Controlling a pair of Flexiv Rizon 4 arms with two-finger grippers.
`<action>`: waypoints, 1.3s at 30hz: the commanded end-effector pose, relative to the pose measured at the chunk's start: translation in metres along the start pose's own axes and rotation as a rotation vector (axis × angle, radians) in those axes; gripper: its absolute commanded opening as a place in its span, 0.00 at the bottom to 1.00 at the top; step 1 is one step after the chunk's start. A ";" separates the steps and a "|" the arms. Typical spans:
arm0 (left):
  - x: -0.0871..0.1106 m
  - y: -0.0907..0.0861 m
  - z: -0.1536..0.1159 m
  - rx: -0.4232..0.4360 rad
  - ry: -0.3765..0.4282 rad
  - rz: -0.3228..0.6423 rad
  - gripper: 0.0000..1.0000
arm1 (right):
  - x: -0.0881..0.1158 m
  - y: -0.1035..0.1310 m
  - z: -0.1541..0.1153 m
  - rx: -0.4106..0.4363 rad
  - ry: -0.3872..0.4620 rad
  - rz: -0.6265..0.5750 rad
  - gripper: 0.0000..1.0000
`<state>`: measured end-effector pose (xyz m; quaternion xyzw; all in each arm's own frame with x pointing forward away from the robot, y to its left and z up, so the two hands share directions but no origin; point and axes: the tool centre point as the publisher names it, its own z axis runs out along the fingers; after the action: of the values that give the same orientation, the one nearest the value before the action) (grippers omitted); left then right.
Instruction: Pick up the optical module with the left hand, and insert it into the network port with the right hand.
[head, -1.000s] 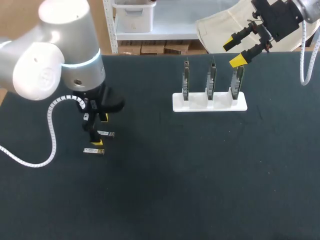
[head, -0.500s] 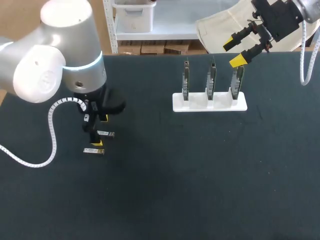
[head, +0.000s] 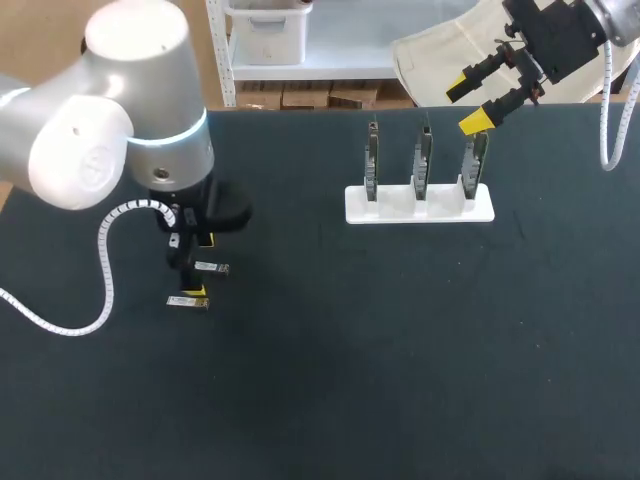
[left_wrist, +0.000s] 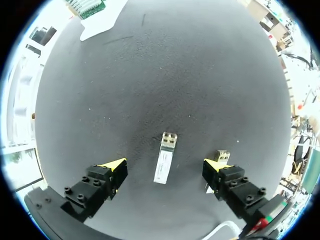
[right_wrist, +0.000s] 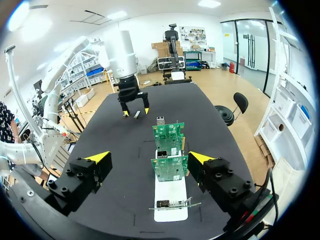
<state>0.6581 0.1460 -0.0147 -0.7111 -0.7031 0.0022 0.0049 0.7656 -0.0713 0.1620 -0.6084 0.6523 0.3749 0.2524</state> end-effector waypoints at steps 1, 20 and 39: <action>0.003 0.003 0.001 0.007 -0.006 0.000 1.00 | 0.001 0.003 0.000 0.007 -0.001 -0.001 1.00; 0.004 0.004 0.004 0.016 -0.002 0.000 1.00 | 0.001 0.003 0.000 0.007 -0.001 -0.001 1.00; 0.004 0.000 0.005 0.017 0.004 -0.003 0.00 | 0.001 0.003 0.000 0.007 -0.001 -0.001 1.00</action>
<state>0.6585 0.1493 -0.0190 -0.7099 -0.7041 0.0077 0.0116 0.7656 -0.0713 0.1620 -0.6084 0.6523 0.3749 0.2524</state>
